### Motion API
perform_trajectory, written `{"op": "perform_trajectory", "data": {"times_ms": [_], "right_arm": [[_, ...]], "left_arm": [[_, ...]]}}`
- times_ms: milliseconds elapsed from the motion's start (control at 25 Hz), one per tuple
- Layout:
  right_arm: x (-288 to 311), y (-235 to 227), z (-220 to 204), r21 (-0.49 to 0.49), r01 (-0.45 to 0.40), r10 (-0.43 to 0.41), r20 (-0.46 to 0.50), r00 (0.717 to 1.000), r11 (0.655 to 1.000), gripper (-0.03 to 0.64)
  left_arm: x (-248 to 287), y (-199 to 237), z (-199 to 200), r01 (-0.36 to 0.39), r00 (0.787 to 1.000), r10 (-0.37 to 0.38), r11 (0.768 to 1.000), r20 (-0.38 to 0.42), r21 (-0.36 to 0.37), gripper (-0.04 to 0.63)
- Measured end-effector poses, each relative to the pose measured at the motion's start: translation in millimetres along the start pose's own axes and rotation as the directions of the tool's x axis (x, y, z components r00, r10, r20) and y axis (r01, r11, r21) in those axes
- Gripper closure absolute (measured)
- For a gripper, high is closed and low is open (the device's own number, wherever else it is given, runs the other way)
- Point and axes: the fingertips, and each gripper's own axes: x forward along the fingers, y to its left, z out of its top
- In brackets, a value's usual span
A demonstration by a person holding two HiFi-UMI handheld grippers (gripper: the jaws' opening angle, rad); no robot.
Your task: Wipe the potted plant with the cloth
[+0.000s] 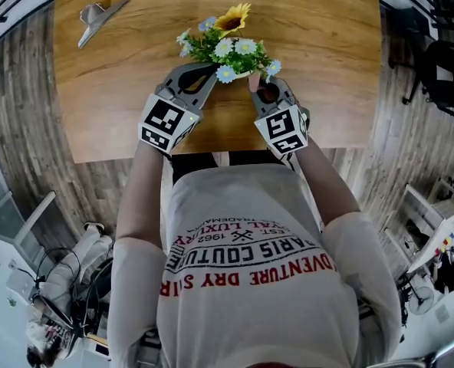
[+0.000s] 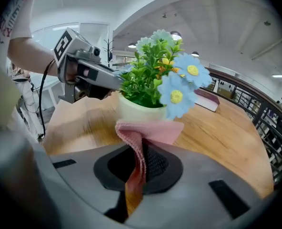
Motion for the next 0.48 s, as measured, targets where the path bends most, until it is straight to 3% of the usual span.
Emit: {"op": "perform_trajectory", "data": {"times_ms": [480], "right_arm": [[14, 42, 25, 0.157, 0.027, -0.03, 0.015, 0.999, 0.987, 0.58]], "left_arm": [[-2, -5, 0, 0.163, 0.987, -0.163, 0.985, -0.001, 0.054, 0.58]]}}
